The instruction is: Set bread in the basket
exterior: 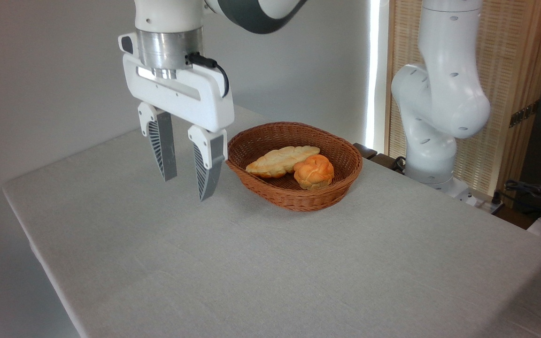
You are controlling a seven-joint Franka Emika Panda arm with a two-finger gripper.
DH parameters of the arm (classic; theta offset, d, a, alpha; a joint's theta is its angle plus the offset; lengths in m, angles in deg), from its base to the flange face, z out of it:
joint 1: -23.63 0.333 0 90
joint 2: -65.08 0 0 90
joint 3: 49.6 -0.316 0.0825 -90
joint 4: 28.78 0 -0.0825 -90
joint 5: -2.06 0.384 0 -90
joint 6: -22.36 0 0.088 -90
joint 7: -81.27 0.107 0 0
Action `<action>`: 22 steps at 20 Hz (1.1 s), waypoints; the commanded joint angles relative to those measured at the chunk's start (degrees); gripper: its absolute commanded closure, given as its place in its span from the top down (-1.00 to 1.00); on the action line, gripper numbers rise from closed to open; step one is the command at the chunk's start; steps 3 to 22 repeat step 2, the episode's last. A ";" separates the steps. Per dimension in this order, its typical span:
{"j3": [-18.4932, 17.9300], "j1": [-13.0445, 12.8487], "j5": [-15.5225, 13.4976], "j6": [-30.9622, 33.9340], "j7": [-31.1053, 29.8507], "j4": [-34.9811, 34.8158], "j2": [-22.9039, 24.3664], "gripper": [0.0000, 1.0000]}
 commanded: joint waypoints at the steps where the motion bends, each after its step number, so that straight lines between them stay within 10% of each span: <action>1: -2.50 -0.55 -0.28 -0.77 2.67 0.29 -0.16 1.00; 22: -2.59 -0.64 -0.28 -0.78 2.76 0.29 -0.51 1.00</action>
